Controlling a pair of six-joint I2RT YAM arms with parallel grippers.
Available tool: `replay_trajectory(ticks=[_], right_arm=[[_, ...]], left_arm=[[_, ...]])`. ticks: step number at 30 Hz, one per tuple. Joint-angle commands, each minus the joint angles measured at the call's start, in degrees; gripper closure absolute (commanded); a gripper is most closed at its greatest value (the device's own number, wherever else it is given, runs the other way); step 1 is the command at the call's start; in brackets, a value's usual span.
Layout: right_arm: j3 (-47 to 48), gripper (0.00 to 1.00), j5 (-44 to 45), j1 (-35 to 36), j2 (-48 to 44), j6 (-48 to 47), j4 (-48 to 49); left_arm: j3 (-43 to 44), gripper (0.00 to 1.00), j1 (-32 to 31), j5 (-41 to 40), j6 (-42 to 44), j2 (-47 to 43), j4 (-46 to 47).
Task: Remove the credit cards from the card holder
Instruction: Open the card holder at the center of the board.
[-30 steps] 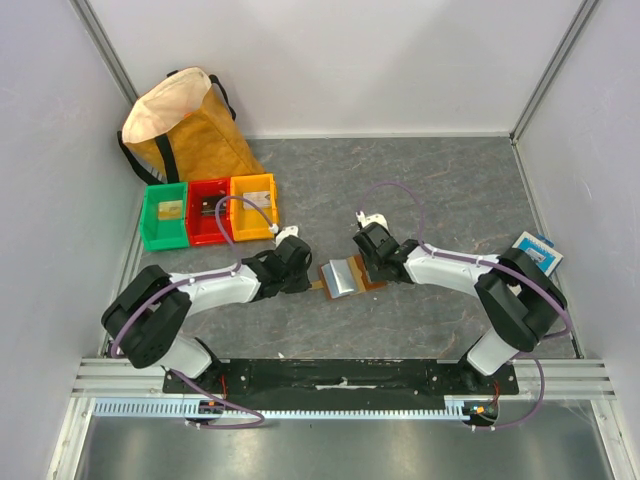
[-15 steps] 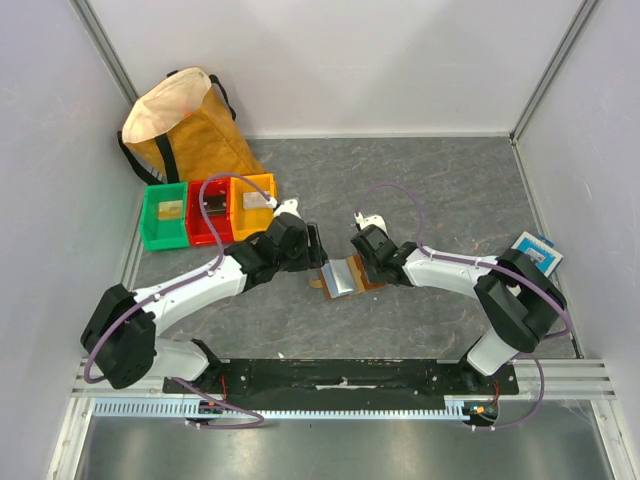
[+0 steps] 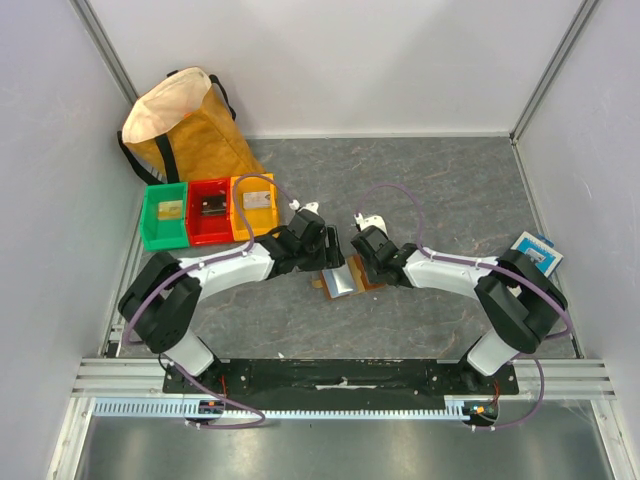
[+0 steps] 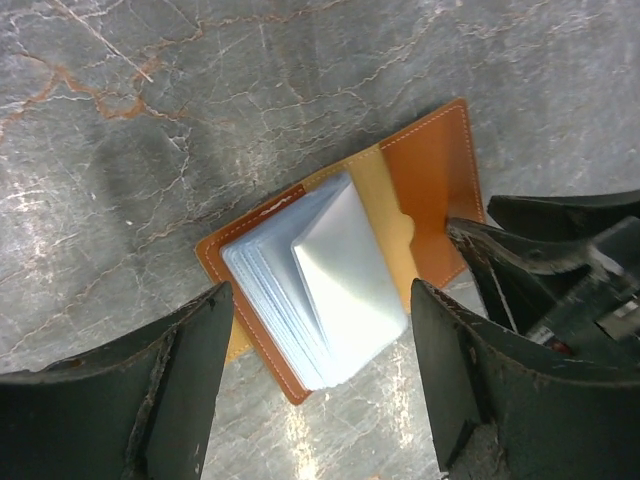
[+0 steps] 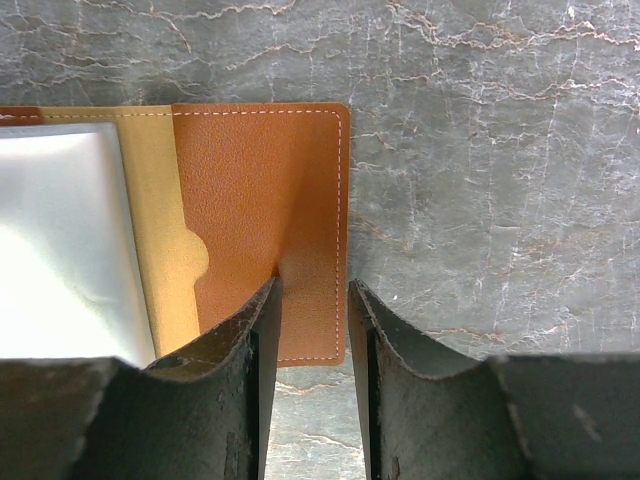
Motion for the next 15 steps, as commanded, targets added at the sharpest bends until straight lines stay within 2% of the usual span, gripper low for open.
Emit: replay_trajectory(ticks=[1, 8, 12, 15], right_arm=[[-2.11, 0.59, -4.1, 1.04, 0.63, 1.75, -0.2], [-2.55, 0.6, -4.1, 1.04, 0.19, 1.75, 0.23], [-2.72, 0.6, -4.37, 1.04, 0.19, 1.75, 0.41], [-2.98, 0.6, -4.45, 1.04, -0.42, 2.01, 0.93]], left_arm=[[2.51, 0.24, 0.29, 1.86, -2.43, 3.14, 4.65], [2.51, 0.32, 0.2, 6.69, -4.28, 6.39, 8.44], [2.42, 0.41, 0.2, 8.01, -4.81, 6.66, 9.49], [2.51, 0.43, 0.11, 10.21, -5.68, 6.84, 9.84]])
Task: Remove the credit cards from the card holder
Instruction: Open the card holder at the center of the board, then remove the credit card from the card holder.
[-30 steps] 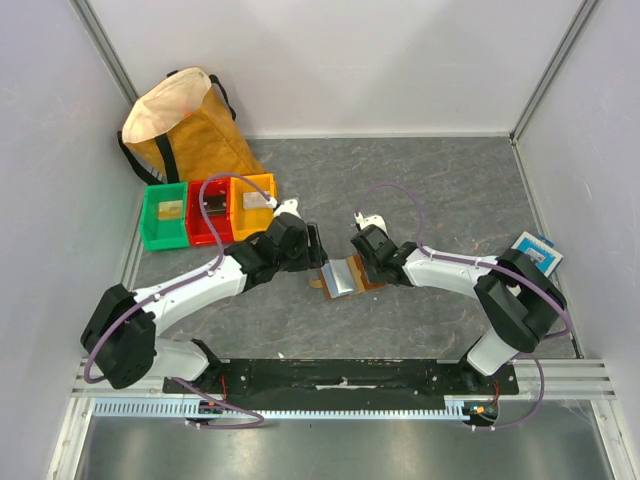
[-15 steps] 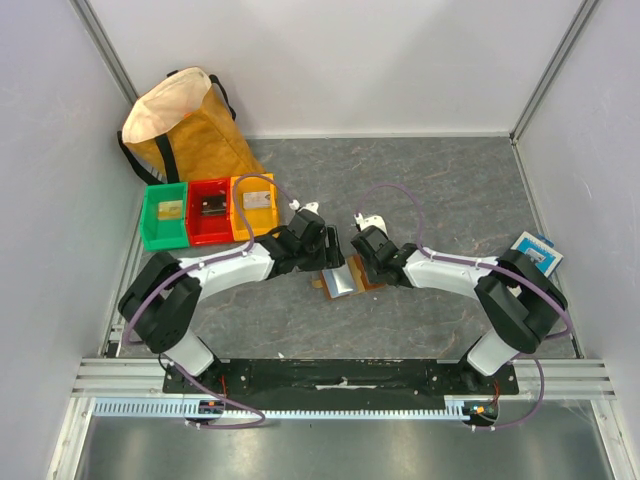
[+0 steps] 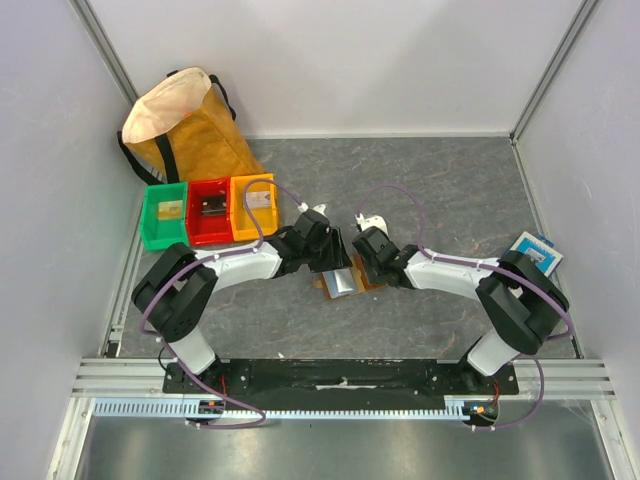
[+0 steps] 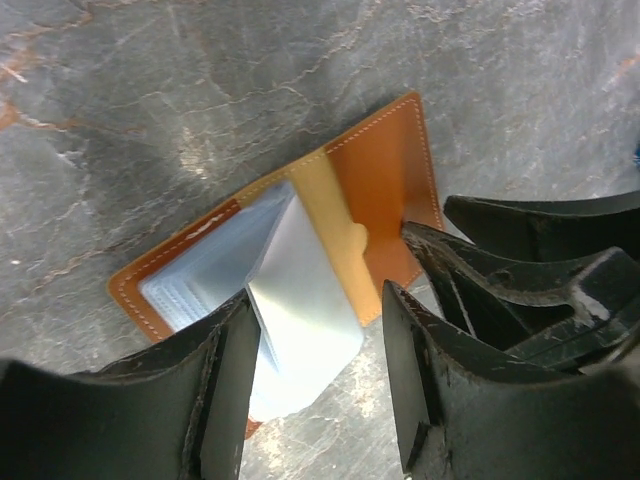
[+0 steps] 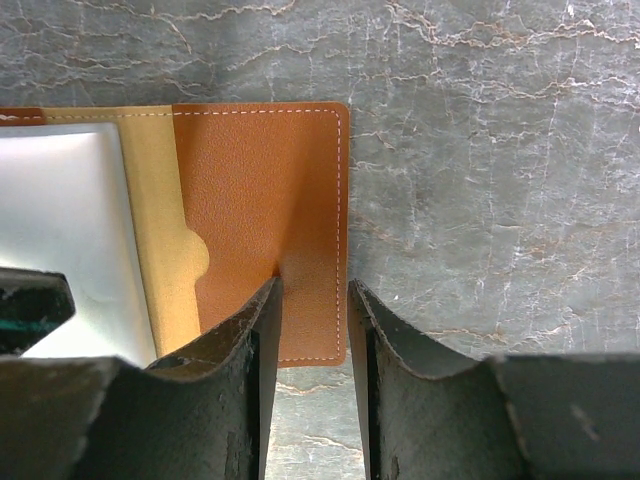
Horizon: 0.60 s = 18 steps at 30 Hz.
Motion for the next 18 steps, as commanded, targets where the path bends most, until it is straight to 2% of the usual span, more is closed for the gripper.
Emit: replay_trajectory(ticks=[1, 8, 13, 18], right_arm=[[-2.26, 0.6, -4.39, 1.02, -0.14, 1.9, 0.06], [-5.77, 0.56, -2.38, 1.02, -6.98, 4.27, 4.54], [-10.43, 0.52, 1.32, 1.02, -15.16, 6.73, 9.37], [-14.39, 0.51, 1.15, 1.02, -21.31, 7.17, 12.89]], left_arm=[[1.86, 0.43, 0.11, 4.64, -3.06, 0.34, 4.81], [2.91, 0.46, -0.77, 9.04, -5.97, 0.08, 8.25], [4.66, 0.46, -0.94, 9.92, -6.49, 2.71, 8.69], [6.42, 0.46, -1.73, 11.76, -7.81, 6.23, 10.28]])
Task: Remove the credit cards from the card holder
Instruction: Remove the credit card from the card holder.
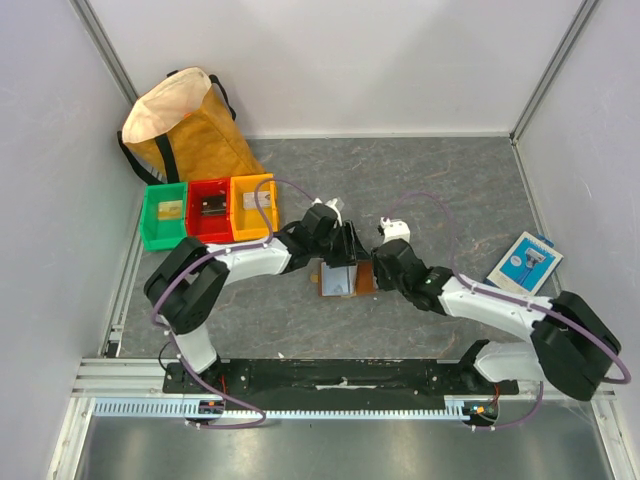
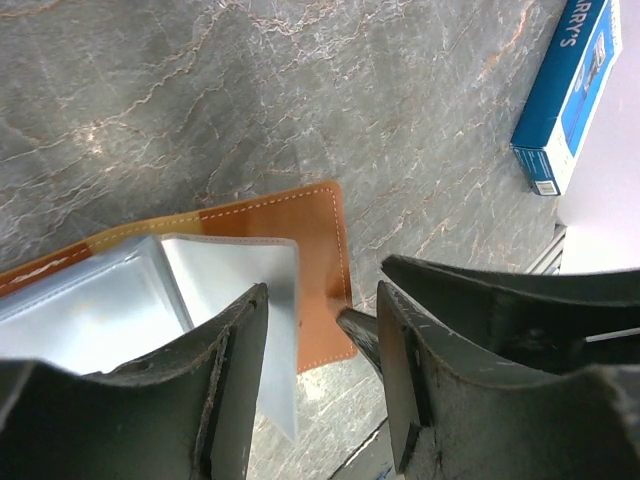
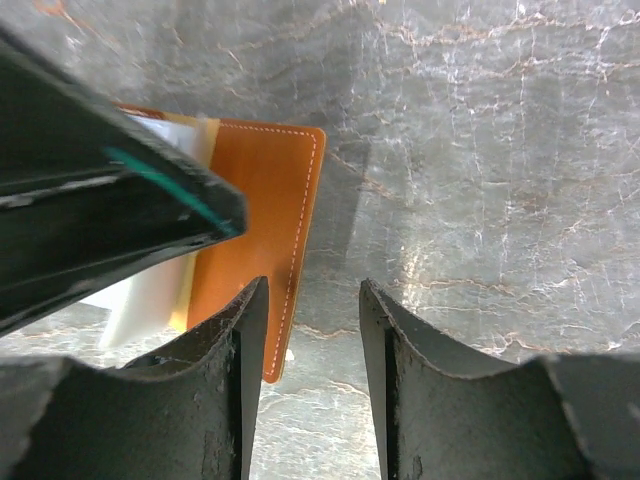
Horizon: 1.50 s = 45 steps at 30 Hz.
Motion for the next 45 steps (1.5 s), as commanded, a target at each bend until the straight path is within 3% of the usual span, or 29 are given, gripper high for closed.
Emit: replay_trajectory(ticks=[1, 5, 10, 20, 29, 37, 45], right_arm=[[-3.27, 0.51, 1.3, 0.05, -5.38, 2.02, 6.01], [-5.64, 0.55, -0.36, 0.05, -8.99, 2.46, 8.98], [-7.4, 0.66, -6.86, 0.05, -11.11, 2.19, 13.12], [-6.61, 0.85, -13.55, -0.82, -1.89, 4.56, 16.3], [-9.95, 0.89, -16.18, -5.13, 0.84, 10.01, 16.3], [-11.1, 0.9, -21.9, -7.15, 6.38, 11.95, 18.32], [-11.01, 0.9, -23.49, -7.42, 7.88, 11.6, 19.2]], left_arm=[[3.3, 0.46, -1.03, 3.11, -2.78, 3.58, 2.8], [4.18, 0.46, -1.56, 3.2, -3.75, 6.31, 3.33], [5.06, 0.47, -1.56, 3.2, -3.93, 8.51, 3.68], [5.24, 0.46, -1.3, -0.05, -1.56, 6.06, 1.04], [3.13, 0.43, 0.19, -1.98, -0.24, 1.41, -0.79], [-1.09, 0.28, 0.11, -9.89, 4.59, -6.07, -8.35], [-2.67, 0.18, 0.11, -16.39, 7.32, -7.13, -12.75]])
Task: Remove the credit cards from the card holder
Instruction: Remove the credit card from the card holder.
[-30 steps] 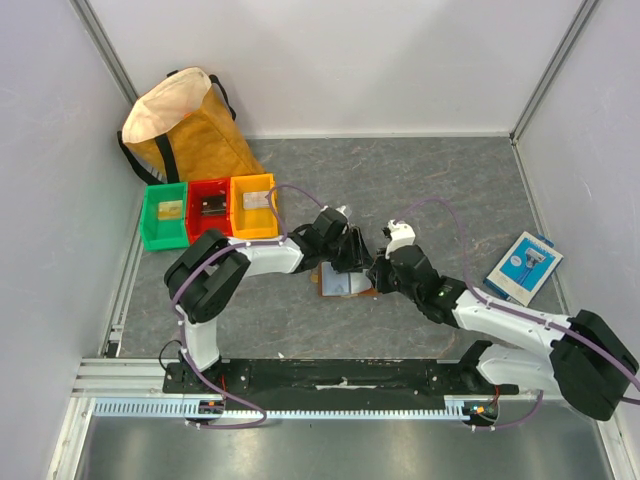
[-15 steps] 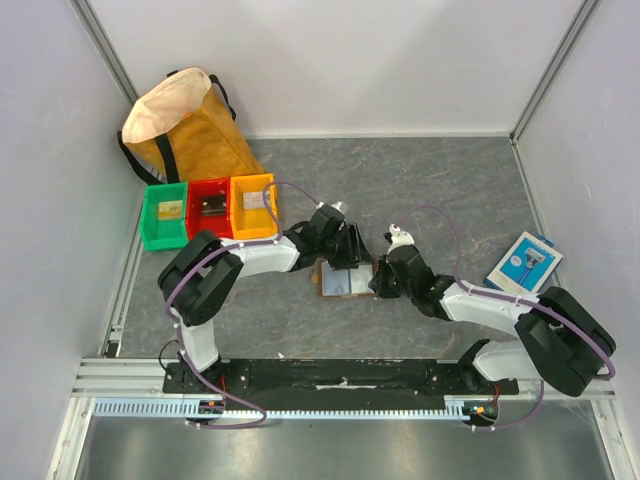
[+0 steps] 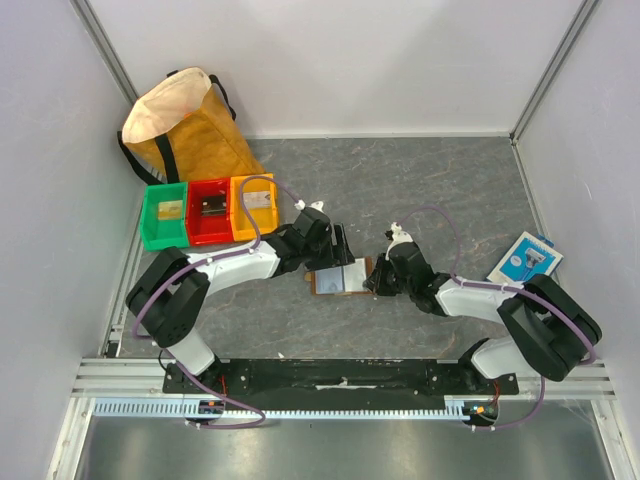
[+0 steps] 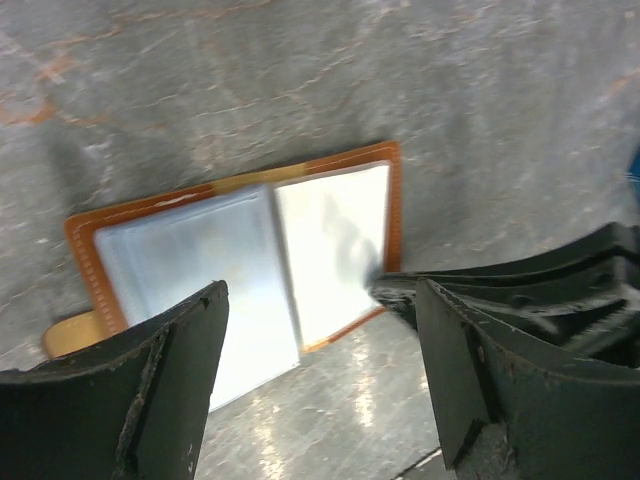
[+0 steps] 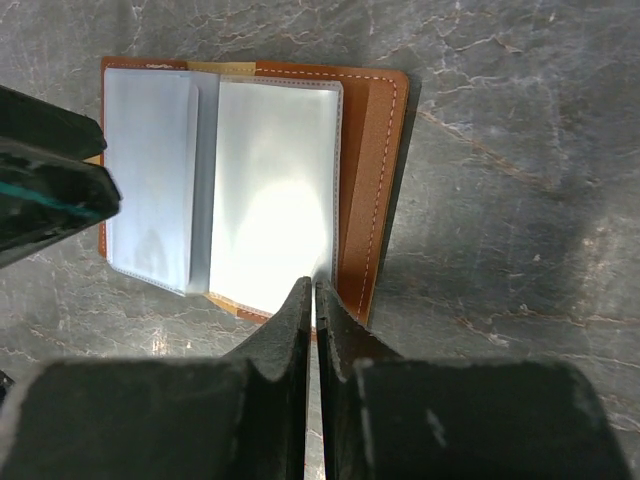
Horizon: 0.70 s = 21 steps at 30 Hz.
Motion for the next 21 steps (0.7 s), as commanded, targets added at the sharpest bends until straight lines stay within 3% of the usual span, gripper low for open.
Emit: replay_trajectory(ticks=[1, 21], right_arm=[[-1.17, 0.9, -1.87, -0.09, 2.06, -0.07, -1.87], [-0.91, 0.9, -2.75, -0.09, 3.29, -0.34, -1.52]], left_arm=[[-0.77, 0.17, -0.16, -6.45, 3.98, -1.38, -3.51], [0.02, 0.17, -0.07, -5.14, 5.03, 1.52, -4.31]])
